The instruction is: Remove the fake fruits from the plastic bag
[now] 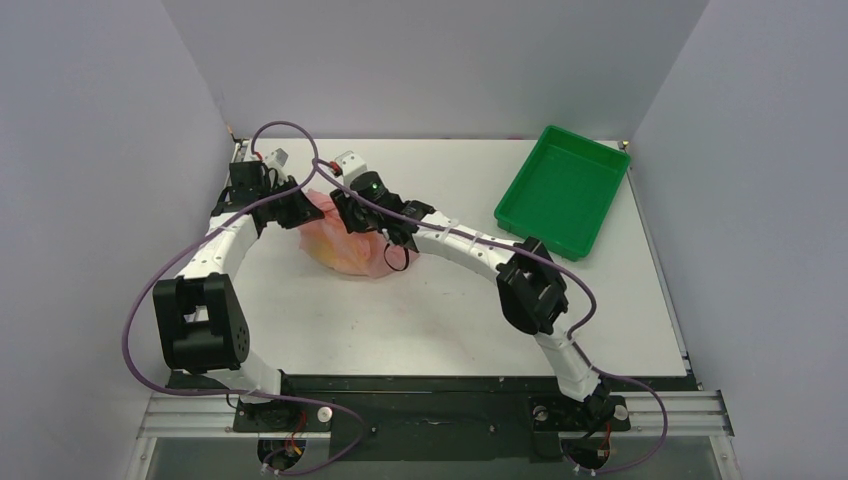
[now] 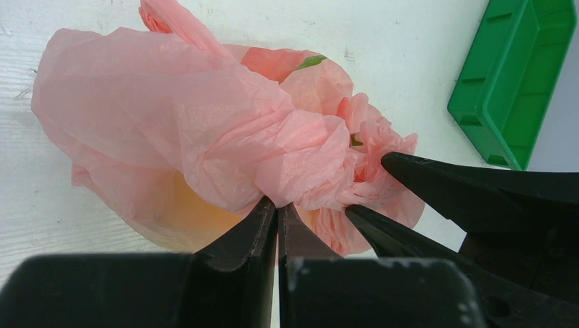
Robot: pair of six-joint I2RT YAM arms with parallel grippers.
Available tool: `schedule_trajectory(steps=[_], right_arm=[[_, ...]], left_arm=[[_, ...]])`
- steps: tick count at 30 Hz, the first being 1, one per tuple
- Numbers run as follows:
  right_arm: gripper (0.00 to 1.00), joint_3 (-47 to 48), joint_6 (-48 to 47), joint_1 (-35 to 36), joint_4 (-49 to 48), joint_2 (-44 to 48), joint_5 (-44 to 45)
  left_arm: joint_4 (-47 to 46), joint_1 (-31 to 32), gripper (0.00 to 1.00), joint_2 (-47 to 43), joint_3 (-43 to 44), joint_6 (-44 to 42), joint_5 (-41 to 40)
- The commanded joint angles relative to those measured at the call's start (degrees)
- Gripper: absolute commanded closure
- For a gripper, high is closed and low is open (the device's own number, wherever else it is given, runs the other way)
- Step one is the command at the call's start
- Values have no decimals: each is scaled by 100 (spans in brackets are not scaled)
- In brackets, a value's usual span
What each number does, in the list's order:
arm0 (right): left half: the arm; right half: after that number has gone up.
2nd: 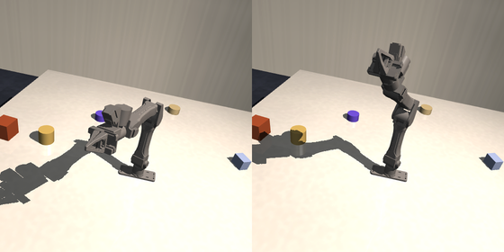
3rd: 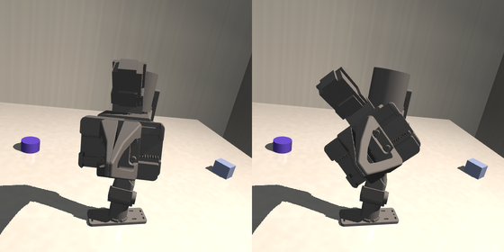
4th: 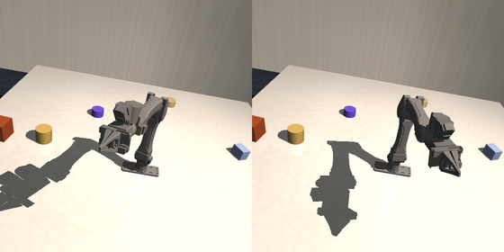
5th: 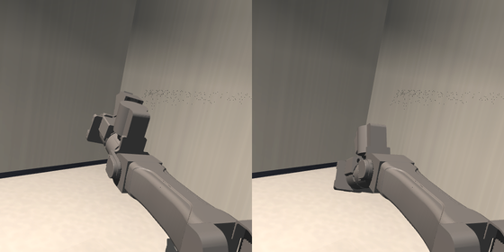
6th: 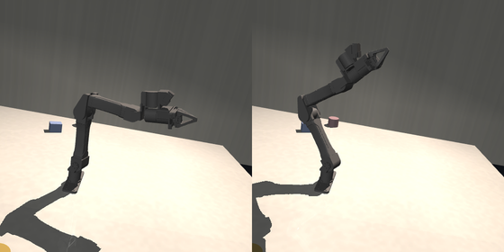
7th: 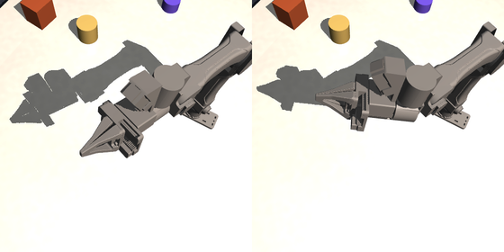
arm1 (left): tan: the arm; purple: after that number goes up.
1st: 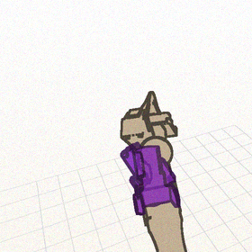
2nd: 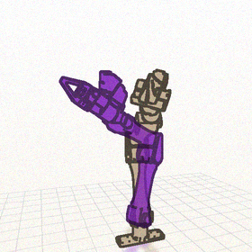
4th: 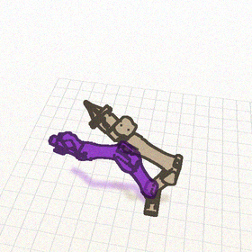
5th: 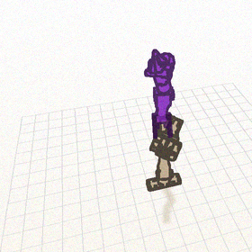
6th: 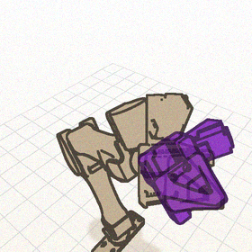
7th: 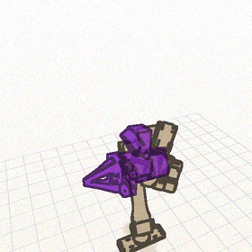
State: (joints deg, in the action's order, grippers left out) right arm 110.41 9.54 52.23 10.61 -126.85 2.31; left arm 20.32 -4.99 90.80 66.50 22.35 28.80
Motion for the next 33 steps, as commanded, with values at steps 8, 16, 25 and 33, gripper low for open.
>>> schedule_trajectory(steps=[8, 16, 25, 33], right_arm=[[49, 499, -461, 194, 48, -246, 137], [75, 722, -512, 245, 230, -281, 823], [100, 367, -547, 243, 203, 276, 547], [100, -694, -184, -63, -375, 1060, -16]], left_arm=[[-256, -15, 100, -182, 39, 35, 144], [-247, -23, 100, -191, 32, 41, 93], [-271, -163, 100, -251, -22, 99, -194], [-252, -272, 100, -98, -66, 114, -371]])
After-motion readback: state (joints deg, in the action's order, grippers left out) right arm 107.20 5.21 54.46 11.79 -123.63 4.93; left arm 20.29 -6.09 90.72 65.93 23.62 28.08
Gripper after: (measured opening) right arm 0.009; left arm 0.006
